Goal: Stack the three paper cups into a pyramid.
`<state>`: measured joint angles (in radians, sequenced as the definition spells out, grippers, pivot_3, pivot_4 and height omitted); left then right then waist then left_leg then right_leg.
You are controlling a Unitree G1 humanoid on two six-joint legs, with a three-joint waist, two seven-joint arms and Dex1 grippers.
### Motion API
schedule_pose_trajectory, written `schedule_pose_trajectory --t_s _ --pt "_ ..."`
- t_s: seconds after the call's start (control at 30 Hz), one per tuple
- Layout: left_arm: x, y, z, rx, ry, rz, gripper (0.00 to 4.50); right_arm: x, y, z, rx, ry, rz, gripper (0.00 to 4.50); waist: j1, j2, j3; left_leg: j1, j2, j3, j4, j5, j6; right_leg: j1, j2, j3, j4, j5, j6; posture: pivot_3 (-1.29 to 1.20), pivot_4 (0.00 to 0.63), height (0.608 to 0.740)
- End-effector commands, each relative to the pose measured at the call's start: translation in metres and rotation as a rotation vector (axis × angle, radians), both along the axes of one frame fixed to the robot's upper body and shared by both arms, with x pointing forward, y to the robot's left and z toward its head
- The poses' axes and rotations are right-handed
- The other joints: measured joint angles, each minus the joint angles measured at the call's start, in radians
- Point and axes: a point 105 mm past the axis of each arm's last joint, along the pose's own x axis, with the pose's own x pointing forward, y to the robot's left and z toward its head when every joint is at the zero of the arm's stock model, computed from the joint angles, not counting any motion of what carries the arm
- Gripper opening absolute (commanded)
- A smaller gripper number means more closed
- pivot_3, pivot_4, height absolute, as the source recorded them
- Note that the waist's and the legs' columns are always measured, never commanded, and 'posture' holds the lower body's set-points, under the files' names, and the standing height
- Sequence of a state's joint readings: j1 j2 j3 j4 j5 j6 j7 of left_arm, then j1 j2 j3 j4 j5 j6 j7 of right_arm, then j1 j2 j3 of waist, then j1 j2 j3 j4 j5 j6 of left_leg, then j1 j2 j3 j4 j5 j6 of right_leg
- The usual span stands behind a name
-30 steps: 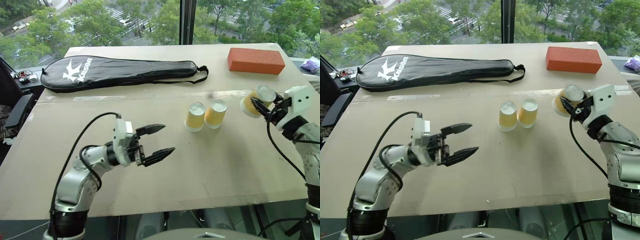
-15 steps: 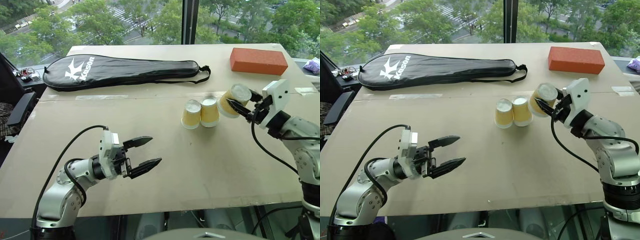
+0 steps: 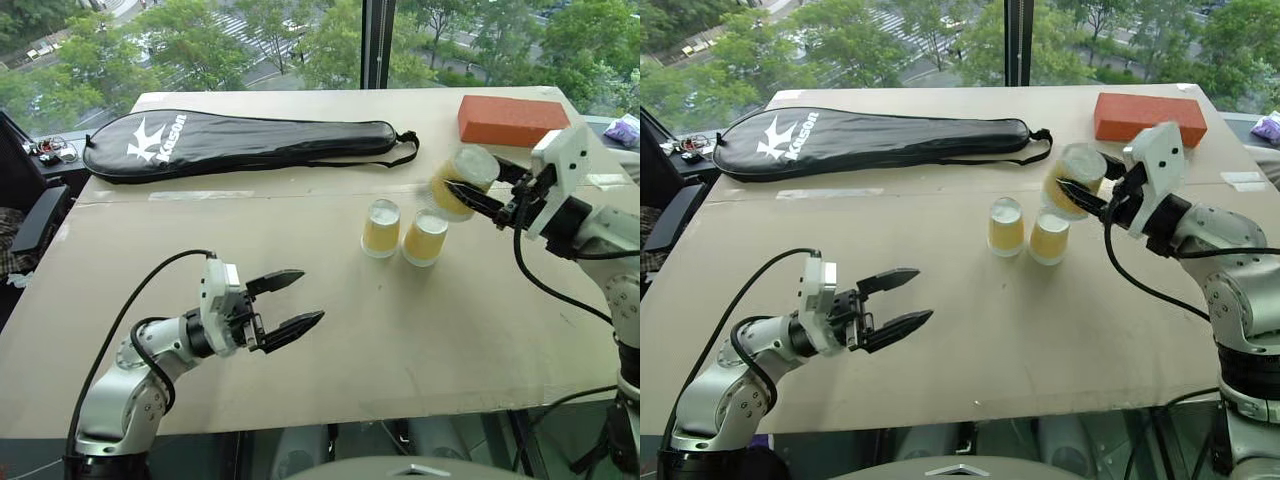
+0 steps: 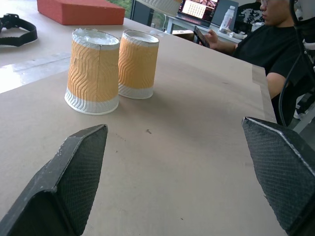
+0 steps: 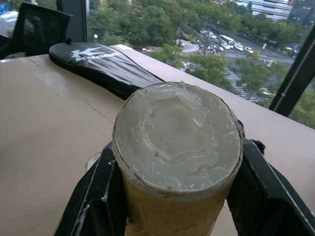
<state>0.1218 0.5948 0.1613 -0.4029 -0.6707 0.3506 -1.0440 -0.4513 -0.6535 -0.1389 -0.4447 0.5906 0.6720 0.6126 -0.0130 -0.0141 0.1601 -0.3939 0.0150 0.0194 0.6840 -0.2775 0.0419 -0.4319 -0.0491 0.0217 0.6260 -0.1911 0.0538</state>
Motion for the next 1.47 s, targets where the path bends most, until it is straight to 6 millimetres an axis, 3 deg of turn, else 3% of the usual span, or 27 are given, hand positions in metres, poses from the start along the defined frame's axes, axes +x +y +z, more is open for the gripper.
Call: schedule_pose_trajectory --t_s 0.03,0.5,0.67,0.7,0.73,0.8,0.9,1.0,1.17,1.3,1.47 --pt "-0.002 -0.004 0.010 -0.014 -0.047 -0.020 4.50 -0.006 0.016 0.003 -0.025 0.015 0.087 1.91 0.000 0.000 0.000 0.000 0.000 0.000 0.000 0.000 0.000 0.000 0.000 0.000 0.000 0.000 0.000 0.00 0.150 0.740" --pt "-0.006 -0.003 0.010 -0.020 -0.044 0.005 4.50 0.028 0.035 -0.011 -0.141 0.112 0.117 1.91 0.000 0.000 0.000 -0.001 0.000 0.000 0.000 0.000 0.000 -0.001 0.000 0.000 -0.001 0.000 0.000 0.00 0.150 0.740" --pt "-0.009 -0.004 0.012 -0.031 -0.046 0.009 4.50 0.039 0.028 -0.021 -0.196 0.094 0.080 4.19 0.001 0.000 0.000 -0.001 0.000 0.000 0.000 0.000 0.000 -0.001 0.000 0.000 -0.001 0.000 0.000 0.00 0.150 0.740" --pt "-0.009 -0.004 0.012 -0.036 -0.048 0.011 4.50 0.039 0.027 -0.019 -0.190 0.083 0.073 4.47 0.002 0.000 0.001 -0.001 0.000 0.000 0.000 0.000 0.000 -0.001 0.000 -0.001 -0.001 0.000 0.000 0.00 0.150 0.740" --pt "-0.008 -0.004 0.013 -0.041 -0.049 0.015 4.50 0.038 0.026 -0.017 -0.190 0.072 0.074 4.47 0.002 0.000 0.001 -0.001 0.000 0.000 0.000 0.000 0.000 -0.001 0.000 -0.001 -0.001 0.000 0.000 0.00 0.150 0.740" --pt "-0.009 -0.003 0.014 -0.047 -0.045 0.018 4.50 0.031 0.023 -0.009 -0.164 0.050 0.100 4.47 0.001 0.000 0.001 -0.002 0.000 0.000 0.000 0.000 0.000 -0.001 0.000 -0.001 -0.001 0.000 0.000 0.00 0.150 0.740" --pt "-0.007 -0.002 0.013 -0.048 -0.040 0.039 4.50 0.004 0.009 0.006 -0.124 -0.022 0.137 4.47 0.008 0.000 0.001 -0.002 0.000 -0.001 0.000 0.000 0.000 -0.001 -0.001 -0.002 -0.001 0.000 0.000 0.00 0.150 0.740" --pt "-0.005 0.000 0.009 -0.029 -0.030 0.059 4.50 -0.014 -0.001 0.010 -0.072 -0.030 0.149 4.47 0.011 0.000 0.001 -0.003 0.001 -0.002 -0.001 0.000 0.000 -0.001 -0.001 -0.003 -0.002 0.000 0.000 0.00 0.150 0.740" --pt "0.000 0.024 -0.010 0.025 0.043 0.166 4.50 -0.057 -0.026 -0.015 0.018 0.073 0.110 4.47 0.008 -0.001 0.001 -0.001 0.002 -0.001 -0.001 0.000 0.000 0.000 0.000 -0.003 -0.001 0.000 0.000 0.00 0.150 0.740" --pt "-0.005 0.050 -0.016 0.078 0.064 0.256 4.50 -0.086 -0.071 -0.073 -0.077 0.198 -0.095 4.47 0.015 -0.005 -0.001 -0.002 0.001 -0.001 -0.001 0.000 0.000 0.000 0.000 -0.003 -0.001 -0.001 0.002 0.00 0.150 0.740" --pt "-0.014 0.064 -0.027 0.125 0.123 0.294 4.50 -0.113 -0.100 -0.104 -0.121 0.277 -0.186 4.47 0.018 -0.002 -0.001 0.000 0.002 0.003 -0.001 0.000 0.000 -0.001 -0.001 0.000 -0.002 -0.003 0.004 0.00 0.150 0.740"
